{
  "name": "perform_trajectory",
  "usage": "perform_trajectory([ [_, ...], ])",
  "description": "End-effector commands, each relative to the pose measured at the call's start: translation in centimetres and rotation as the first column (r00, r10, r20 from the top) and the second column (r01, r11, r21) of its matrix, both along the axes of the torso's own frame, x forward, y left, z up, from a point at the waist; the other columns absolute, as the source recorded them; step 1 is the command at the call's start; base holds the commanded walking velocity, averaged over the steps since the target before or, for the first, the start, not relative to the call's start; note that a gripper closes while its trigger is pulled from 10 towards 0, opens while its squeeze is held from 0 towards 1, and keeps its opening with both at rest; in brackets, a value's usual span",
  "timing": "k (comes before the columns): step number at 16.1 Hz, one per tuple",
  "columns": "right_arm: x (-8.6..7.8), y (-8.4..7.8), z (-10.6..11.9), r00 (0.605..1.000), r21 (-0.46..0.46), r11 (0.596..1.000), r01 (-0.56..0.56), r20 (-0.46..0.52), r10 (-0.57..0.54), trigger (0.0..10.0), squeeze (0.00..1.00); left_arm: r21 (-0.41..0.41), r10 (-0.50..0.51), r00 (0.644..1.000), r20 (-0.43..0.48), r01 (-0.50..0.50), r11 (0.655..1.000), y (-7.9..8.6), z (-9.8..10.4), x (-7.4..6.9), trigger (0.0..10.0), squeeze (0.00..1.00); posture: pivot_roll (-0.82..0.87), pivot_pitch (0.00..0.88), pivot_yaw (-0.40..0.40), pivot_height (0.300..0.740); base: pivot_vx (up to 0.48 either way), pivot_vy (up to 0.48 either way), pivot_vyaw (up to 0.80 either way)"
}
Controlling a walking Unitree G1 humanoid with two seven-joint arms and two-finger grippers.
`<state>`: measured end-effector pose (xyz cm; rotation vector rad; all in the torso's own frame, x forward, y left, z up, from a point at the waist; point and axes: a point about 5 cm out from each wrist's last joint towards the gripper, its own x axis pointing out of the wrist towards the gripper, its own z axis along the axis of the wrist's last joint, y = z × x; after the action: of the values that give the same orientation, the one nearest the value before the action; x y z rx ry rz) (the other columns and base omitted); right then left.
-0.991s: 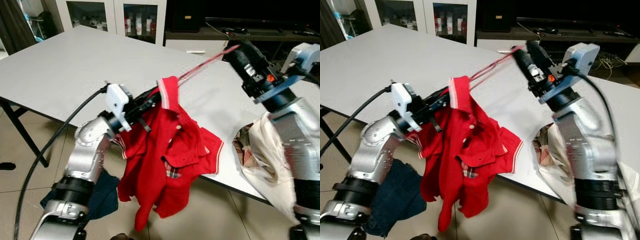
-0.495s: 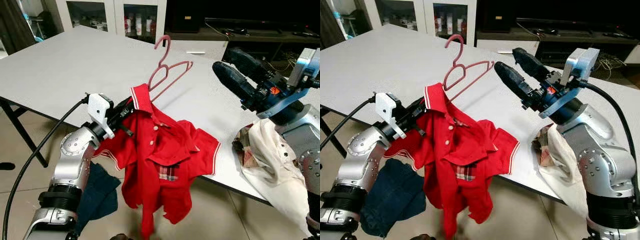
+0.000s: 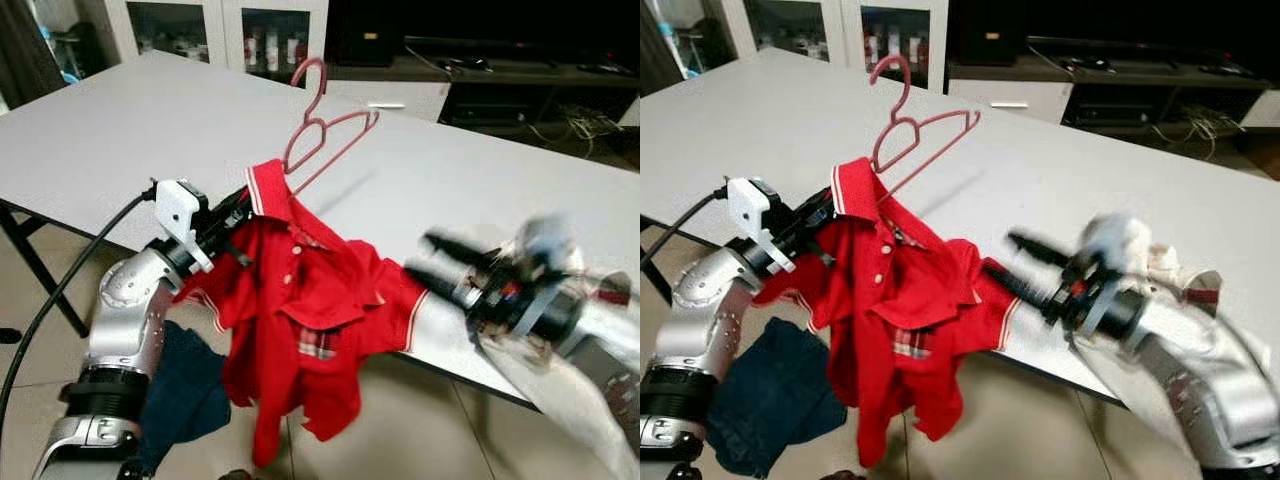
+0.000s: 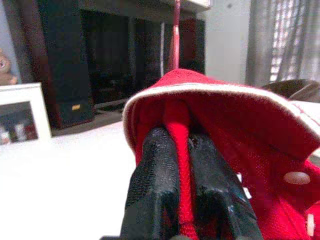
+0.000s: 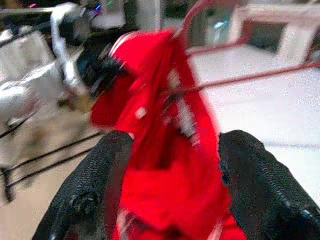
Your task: Hang hanger
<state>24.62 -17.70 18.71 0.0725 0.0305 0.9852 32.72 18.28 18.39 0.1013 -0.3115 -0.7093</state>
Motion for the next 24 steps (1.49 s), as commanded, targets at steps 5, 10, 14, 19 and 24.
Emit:
perform_trajectory([
  [5, 2.3, 3.7, -3.1, 0.998, -0.043, 0.999, 0.018, -0.06, -0.021, 10.0, 0.0, 0.002, -0.042, 0.997, 0.068, 0.042, 0.999, -0.1, 1.9, 0.2, 0.0, 0.0, 0.06, 0.068, -0.072, 0.74, 0.0, 0.0, 0.0],
  [10, 2.4, 5.2, -3.7, 1.0, -0.074, 0.997, -0.002, -0.028, 0.0, 10.0, 0.0, 0.02, -0.068, 0.996, 0.064, 0.066, 0.998, -0.6, 1.7, -0.3, 0.0, 0.0, 0.08, 0.108, -0.054, 0.74, 0.0, 0.0, 0.0],
  [14, 2.4, 6.6, -4.4, 0.996, -0.087, 0.994, -0.063, -0.067, 0.057, 10.0, 0.0, 0.015, -0.071, 0.996, 0.062, 0.07, 0.997, -0.8, 1.7, -0.2, 0.0, 0.0, 0.07, 0.119, -0.044, 0.74, 0.0, 0.0, 0.0],
  [19, 2.7, 7.2, -6.1, 0.993, -0.171, 0.983, -0.066, -0.11, 0.047, 10.0, 0.0, 0.011, -0.077, 0.995, 0.064, 0.076, 0.997, -1.1, 1.8, -0.1, 0.0, 0.0, 0.07, 0.119, -0.044, 0.74, 0.0, 0.0, 0.0],
  [24, 6.0, 6.4, -8.1, 0.969, -0.307, 0.937, 0.166, -0.124, -0.212, 10.0, 0.0, 0.009, -0.078, 0.995, 0.064, 0.077, 0.997, -1.1, 1.8, -0.3, 0.0, 0.0, 0.08, 0.122, -0.046, 0.74, 0.0, 0.0, 0.0],
])
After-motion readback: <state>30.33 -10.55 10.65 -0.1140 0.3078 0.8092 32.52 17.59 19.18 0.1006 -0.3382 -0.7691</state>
